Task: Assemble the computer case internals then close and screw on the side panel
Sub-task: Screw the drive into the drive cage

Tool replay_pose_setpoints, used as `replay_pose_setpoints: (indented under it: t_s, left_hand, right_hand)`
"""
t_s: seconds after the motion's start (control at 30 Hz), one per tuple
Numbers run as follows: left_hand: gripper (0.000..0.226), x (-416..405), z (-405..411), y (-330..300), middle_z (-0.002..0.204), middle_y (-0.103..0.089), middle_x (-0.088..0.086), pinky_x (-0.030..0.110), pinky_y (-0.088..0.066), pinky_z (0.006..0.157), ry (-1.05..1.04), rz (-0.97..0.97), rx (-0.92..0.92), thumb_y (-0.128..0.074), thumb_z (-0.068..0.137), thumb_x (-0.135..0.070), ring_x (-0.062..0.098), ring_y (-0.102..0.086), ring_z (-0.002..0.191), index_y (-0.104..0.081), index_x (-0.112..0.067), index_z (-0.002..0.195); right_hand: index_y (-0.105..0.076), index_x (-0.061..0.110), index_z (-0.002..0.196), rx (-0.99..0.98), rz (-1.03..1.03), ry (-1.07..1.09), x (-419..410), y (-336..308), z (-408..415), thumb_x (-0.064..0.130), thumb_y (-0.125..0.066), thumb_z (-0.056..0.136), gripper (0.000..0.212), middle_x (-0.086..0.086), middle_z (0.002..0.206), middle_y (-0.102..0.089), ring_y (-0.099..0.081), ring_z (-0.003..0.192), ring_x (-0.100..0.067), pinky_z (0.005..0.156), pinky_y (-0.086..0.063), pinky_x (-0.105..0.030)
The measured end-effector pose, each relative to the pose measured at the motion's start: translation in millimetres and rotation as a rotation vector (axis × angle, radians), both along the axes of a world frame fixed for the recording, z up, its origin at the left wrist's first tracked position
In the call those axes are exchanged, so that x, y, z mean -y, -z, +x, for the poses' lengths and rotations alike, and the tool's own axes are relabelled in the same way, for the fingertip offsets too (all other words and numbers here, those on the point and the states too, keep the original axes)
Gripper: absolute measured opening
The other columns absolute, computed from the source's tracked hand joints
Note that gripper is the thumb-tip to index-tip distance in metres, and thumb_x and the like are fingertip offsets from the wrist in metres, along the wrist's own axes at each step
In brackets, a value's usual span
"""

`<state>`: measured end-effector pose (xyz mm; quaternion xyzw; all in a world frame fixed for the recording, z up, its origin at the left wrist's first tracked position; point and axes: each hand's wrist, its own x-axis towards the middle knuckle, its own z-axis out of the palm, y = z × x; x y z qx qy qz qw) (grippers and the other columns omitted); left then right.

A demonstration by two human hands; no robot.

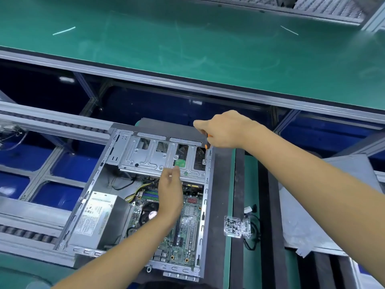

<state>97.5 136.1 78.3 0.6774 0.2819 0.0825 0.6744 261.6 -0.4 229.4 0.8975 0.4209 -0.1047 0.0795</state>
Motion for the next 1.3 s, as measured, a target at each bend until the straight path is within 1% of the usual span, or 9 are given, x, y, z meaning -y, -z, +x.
replay_pose_setpoints:
  t_s: [0.07, 0.13, 0.27, 0.47, 0.6, 0.8, 0.9, 1.1, 1.3]
  left_hand:
    - [0.029, 3, -12, 13, 0.065, -0.041, -0.002, 0.031, -0.036, 0.056, -0.066, -0.09, -0.148, -0.051, 0.104, -0.033, 0.012, -0.037, 0.053, -0.041, -0.01, 0.089]
    - [0.028, 4, -15, 24, 0.053, -0.034, -0.006, 0.024, -0.028, 0.042, -0.006, -0.293, -0.247, -0.055, 0.101, -0.021, 0.009, -0.028, 0.042, -0.039, -0.013, 0.08]
    - [0.039, -1, -5, 40, 0.051, -0.022, -0.006, 0.023, -0.015, 0.041, 0.191, -0.616, -0.27, -0.056, 0.092, -0.006, 0.01, -0.016, 0.044, -0.035, -0.024, 0.065]
    - [0.042, -2, 7, 62, 0.054, -0.021, -0.006, 0.022, -0.016, 0.044, 0.452, -0.649, -0.241, -0.072, 0.09, -0.019, 0.01, -0.017, 0.046, -0.043, -0.026, 0.06]
    - [0.037, -2, 12, 67, 0.055, -0.022, -0.008, 0.019, -0.022, 0.041, 0.488, -0.672, -0.235, -0.078, 0.078, -0.028, 0.009, -0.018, 0.046, -0.046, -0.026, 0.061]
    - [0.024, -2, 11, 74, 0.051, -0.029, -0.011, 0.018, -0.024, 0.044, 0.57, -0.622, -0.194, -0.086, 0.072, -0.043, 0.011, -0.02, 0.047, -0.074, -0.023, 0.066]
    - [0.036, -2, 14, 78, 0.05, -0.027, -0.011, 0.019, -0.025, 0.042, 0.548, -0.741, -0.177, -0.089, 0.069, -0.035, 0.009, -0.019, 0.045, -0.058, -0.024, 0.054]
    - [0.051, -2, 14, 86, 0.051, -0.021, -0.009, 0.019, -0.026, 0.04, 0.518, -0.948, -0.152, -0.086, 0.073, -0.018, 0.008, -0.018, 0.043, -0.038, -0.024, 0.056]
    - [0.05, -3, 16, 84, 0.05, -0.02, -0.009, 0.019, -0.023, 0.041, 0.576, -0.947, -0.134, -0.077, 0.08, -0.017, 0.007, -0.018, 0.043, -0.033, -0.023, 0.057]
  right_hand:
    - [-0.039, 0.027, 0.092, -0.021, 0.002, 0.015, -2, 0, 0, 0.013, -0.043, 0.088, 0.015, 0.004, 0.073, -0.064, -0.054, 0.06, -0.02, 0.054, -0.032, -0.033]
    - [-0.041, 0.026, 0.088, -0.032, 0.001, 0.021, -2, -2, 1, 0.013, -0.045, 0.088, 0.013, 0.005, 0.075, -0.066, -0.057, 0.065, -0.022, 0.055, -0.035, -0.034]
    - [-0.04, 0.027, 0.079, -0.027, -0.007, 0.009, -7, -6, 0, 0.019, -0.051, 0.088, 0.017, 0.009, 0.069, -0.059, -0.056, 0.067, -0.021, 0.055, -0.032, -0.032]
    - [-0.046, 0.026, 0.083, -0.005, -0.042, -0.008, -8, -7, -4, 0.024, -0.051, 0.09, 0.01, 0.008, 0.066, -0.052, -0.053, 0.064, -0.02, 0.056, -0.034, -0.032]
    - [-0.046, 0.028, 0.094, -0.013, -0.041, -0.026, -7, -6, -2, 0.019, -0.05, 0.09, 0.01, 0.007, 0.082, -0.053, -0.051, 0.064, -0.016, 0.056, -0.035, -0.032]
    - [-0.046, 0.029, 0.094, -0.039, 0.016, -0.049, -11, -2, -5, 0.006, -0.042, 0.09, 0.023, 0.004, 0.094, -0.05, -0.055, 0.068, -0.021, 0.053, -0.029, -0.032]
    - [-0.04, 0.03, 0.095, -0.053, 0.037, -0.05, -11, -1, -6, 0.005, -0.039, 0.09, 0.026, 0.004, 0.092, -0.051, -0.057, 0.069, -0.022, 0.053, -0.028, -0.032]
    - [-0.042, 0.03, 0.09, -0.019, 0.053, -0.093, -10, -3, -6, 0.006, -0.044, 0.087, 0.024, 0.006, 0.087, -0.049, -0.054, 0.068, -0.023, 0.052, -0.029, -0.031]
    - [-0.042, 0.027, 0.084, 0.016, -0.016, -0.111, -14, -3, -4, 0.025, -0.056, 0.09, 0.015, 0.007, 0.069, -0.055, -0.051, 0.06, -0.02, 0.051, -0.026, -0.03]
